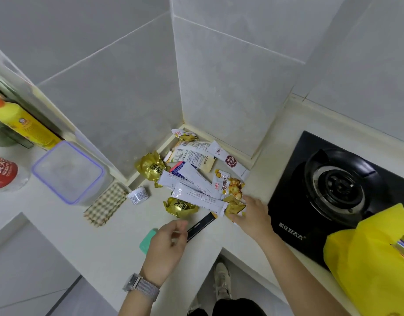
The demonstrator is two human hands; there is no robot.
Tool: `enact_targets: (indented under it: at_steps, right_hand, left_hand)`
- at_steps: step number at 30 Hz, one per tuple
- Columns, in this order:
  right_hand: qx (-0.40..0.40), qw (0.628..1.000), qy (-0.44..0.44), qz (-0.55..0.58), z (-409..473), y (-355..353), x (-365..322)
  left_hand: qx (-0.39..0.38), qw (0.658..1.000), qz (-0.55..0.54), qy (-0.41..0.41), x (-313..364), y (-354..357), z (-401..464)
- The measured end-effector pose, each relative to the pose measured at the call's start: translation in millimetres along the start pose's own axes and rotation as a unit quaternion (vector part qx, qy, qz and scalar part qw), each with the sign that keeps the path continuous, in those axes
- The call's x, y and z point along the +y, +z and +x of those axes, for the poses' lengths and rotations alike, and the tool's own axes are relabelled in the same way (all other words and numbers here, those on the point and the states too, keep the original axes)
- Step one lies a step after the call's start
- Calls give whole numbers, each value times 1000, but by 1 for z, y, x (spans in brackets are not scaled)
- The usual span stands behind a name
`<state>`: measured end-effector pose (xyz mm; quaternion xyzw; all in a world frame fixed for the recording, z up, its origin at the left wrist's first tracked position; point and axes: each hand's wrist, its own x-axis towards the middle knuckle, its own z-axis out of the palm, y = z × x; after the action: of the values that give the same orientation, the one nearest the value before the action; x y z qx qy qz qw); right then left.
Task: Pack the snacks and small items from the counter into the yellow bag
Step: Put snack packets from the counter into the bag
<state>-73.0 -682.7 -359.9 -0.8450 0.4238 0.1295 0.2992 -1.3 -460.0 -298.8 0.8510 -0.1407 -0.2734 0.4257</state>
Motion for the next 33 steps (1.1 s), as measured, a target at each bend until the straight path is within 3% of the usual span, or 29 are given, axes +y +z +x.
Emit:
enact_targets:
  at_steps: [5,10,17,23,29,33]
  right_hand:
    - [-22,1000,-4,-5,8,1,-1]
    - [-61,996,52,44,4,-11,-4]
    - [-12,980,74,184,-22,-9,9]
    - [12,975,58,213,-48,-20,18]
    - [-33,915,27,401,-68,-45,-1]
    - [-104,892,-48,438,-80,-55,-21]
  left_hand:
    - [3,1000,-20,-15,-3,5,1]
    - [-3,999,-42,-26,-5,6,3]
    - [-18,998,-60,-29,2,6,4]
    - [-36,996,-74,-43,10,14,4]
    - [-105,957,-221,-155,33,36,5]
    - [-139,936,-287,-147,48,48,5]
